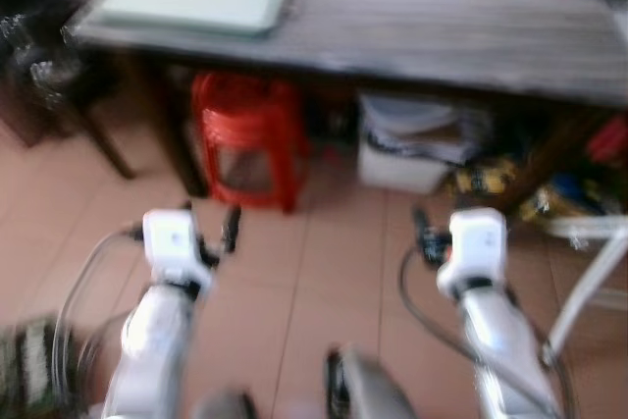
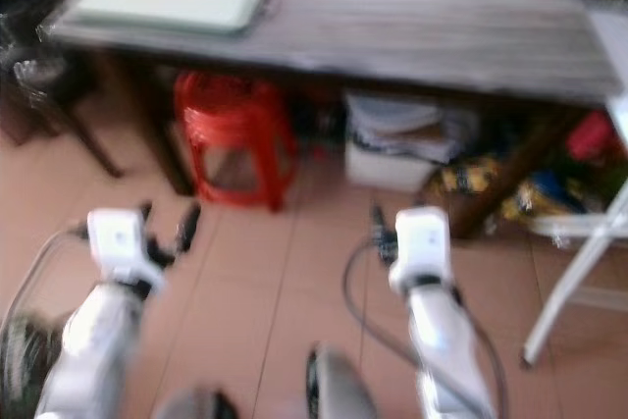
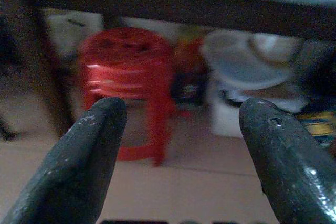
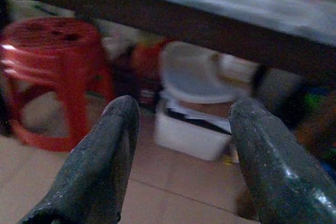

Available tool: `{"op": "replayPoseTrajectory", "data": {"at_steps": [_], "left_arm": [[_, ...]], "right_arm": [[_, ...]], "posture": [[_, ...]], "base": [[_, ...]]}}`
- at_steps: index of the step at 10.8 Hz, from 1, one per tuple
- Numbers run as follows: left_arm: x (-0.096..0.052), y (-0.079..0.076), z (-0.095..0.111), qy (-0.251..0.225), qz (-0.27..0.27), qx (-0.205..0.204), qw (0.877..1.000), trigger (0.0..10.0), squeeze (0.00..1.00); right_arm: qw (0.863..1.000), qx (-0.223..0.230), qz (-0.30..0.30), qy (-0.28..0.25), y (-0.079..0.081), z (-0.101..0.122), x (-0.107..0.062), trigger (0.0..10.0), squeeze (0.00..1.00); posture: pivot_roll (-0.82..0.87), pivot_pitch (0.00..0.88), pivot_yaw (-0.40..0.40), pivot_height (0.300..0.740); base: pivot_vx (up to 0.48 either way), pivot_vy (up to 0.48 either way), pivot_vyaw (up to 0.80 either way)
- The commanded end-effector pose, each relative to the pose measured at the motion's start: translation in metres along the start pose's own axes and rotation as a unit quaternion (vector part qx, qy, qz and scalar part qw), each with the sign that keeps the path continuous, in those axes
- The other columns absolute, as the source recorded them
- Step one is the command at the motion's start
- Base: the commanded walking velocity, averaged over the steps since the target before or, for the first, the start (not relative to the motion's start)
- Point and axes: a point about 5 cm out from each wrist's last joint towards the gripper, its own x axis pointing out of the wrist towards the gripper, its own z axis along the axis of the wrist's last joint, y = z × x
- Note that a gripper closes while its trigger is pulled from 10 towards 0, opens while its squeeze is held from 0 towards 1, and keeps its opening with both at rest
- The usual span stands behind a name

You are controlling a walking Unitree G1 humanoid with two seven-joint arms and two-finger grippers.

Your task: Setting the table

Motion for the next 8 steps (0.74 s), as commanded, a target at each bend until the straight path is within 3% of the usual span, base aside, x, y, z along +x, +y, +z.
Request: {"op": "replayPoseTrajectory", "data": {"at_steps": [1,4,8], "left_arm": [[-0.0026,0.0051,0.0025,-0.004,0.002,0.008,1.000,10.0,0.00],[-0.0040,0.0057,0.0016,0.002,0.011,0.004,1.000,10.0,0.00],[-0.0044,0.0064,0.0006,0.007,0.017,0.008,1.000,10.0,0.00]], "right_arm": [[1.000,0.005,-0.003,-0.005,0.0007,0.0030,-0.0017,10.0,0.00],[1.000,0.004,-0.002,-0.005,0.0009,0.0035,-0.0025,10.0,0.00],[1.000,-0.005,0.012,-0.021,0.0034,0.0096,-0.0003,10.0,0.00]], "posture": [[-0.04,0.182,0.014,0.740],[-0.04,0.181,0.013,0.740],[-0.04,0.180,0.012,0.740]], "base": [[0.000,0.000,-0.80],[0.000,0.000,-0.80],[0.000,-0.387,0.00]]}}
